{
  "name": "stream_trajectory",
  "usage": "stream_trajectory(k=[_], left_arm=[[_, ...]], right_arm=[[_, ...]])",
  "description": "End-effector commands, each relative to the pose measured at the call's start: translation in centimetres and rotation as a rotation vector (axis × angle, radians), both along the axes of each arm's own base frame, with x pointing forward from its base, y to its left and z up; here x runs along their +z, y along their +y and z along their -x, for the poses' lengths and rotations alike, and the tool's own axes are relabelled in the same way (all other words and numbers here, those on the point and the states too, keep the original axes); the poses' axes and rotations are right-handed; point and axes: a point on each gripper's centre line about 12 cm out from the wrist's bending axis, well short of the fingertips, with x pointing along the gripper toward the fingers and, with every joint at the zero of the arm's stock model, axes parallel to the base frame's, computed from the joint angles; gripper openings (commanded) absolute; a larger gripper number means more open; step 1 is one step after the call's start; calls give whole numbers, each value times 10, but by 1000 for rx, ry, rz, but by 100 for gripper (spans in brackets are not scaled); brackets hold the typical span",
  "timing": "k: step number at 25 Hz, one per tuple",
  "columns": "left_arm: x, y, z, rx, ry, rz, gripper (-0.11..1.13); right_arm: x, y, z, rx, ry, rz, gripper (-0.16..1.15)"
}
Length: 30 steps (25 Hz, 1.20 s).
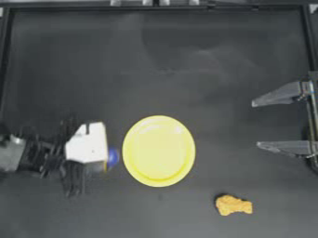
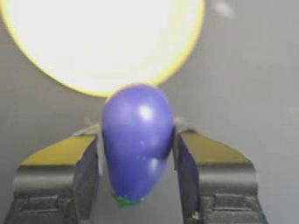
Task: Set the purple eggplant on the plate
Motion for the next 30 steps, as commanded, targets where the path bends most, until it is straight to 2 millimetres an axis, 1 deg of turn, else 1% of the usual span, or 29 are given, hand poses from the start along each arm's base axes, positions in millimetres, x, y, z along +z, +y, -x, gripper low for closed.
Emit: stream_trajectory(k=[1,3,7,13,17,23,30], left_arm=[[34,14,-16,-39,-86,-56,41],[37,21,-26,-56,-85,-83,41],[33,29,-47,-92,-56,-125,41],[15,40,-81,-131,-7,-138,41],[3,44,-97,-165,-12,-132,41],[-21,54,-109,-163,2,-85,41],[-39,57,-115,-164,6,-54,41]], right_arm=[[8,0,-3,0,-22,-1,100],[8,0,-4,0,-18,-1,100],[6,0,-7,0,-12,-1,100],[3,0,-12,1,-5,-2,100],[1,0,-14,1,-5,0,100],[0,0,-13,1,-5,0,100],[-1,0,-13,2,-3,4,100]])
